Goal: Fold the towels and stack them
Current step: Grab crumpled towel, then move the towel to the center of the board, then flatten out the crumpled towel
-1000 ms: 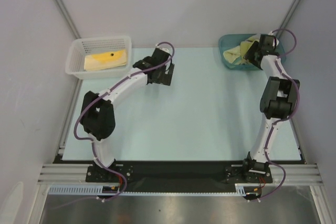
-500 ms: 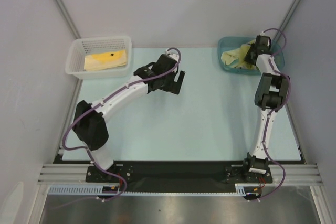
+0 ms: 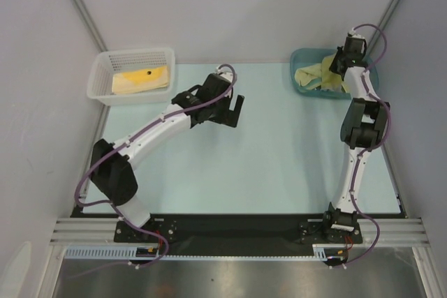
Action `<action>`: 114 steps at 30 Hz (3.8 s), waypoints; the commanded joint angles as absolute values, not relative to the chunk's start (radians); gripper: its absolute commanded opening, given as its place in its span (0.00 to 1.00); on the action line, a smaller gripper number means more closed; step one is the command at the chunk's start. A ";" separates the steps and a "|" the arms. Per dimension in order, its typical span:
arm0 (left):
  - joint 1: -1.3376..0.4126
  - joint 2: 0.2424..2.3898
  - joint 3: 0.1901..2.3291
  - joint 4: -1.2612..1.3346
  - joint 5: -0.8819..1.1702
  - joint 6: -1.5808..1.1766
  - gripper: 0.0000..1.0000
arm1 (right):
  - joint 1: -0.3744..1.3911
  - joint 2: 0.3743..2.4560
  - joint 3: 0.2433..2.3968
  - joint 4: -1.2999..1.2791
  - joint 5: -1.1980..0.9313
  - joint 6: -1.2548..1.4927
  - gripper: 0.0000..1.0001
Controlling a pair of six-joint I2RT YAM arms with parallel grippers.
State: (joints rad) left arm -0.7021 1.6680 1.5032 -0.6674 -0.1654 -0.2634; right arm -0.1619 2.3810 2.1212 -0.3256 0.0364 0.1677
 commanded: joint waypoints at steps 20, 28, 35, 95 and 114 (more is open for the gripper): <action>-0.696 1.349 1.384 -0.608 -0.141 -0.276 0.98 | 0.068 1.783 2.131 -0.515 -0.083 0.106 0.00; -0.696 1.250 1.249 -0.586 -0.143 -0.301 0.97 | 0.293 1.488 1.674 -0.499 -0.164 0.239 0.01; -0.693 1.168 1.112 -0.607 -0.225 -0.365 0.96 | 0.606 1.374 1.088 -0.411 -0.230 0.314 0.08; -0.440 1.983 1.565 -0.505 0.084 -0.167 0.07 | 0.350 2.010 1.330 -0.227 -0.265 0.250 0.47; -0.443 2.000 1.568 -0.477 0.141 -0.337 0.73 | 0.333 1.925 1.341 -0.311 -0.210 0.227 0.47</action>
State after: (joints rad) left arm -0.4438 1.9793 1.5471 -0.4881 0.1024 -0.3092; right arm 0.3359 1.9450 1.3144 -0.3042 -0.1997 0.2459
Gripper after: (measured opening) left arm 0.739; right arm 0.470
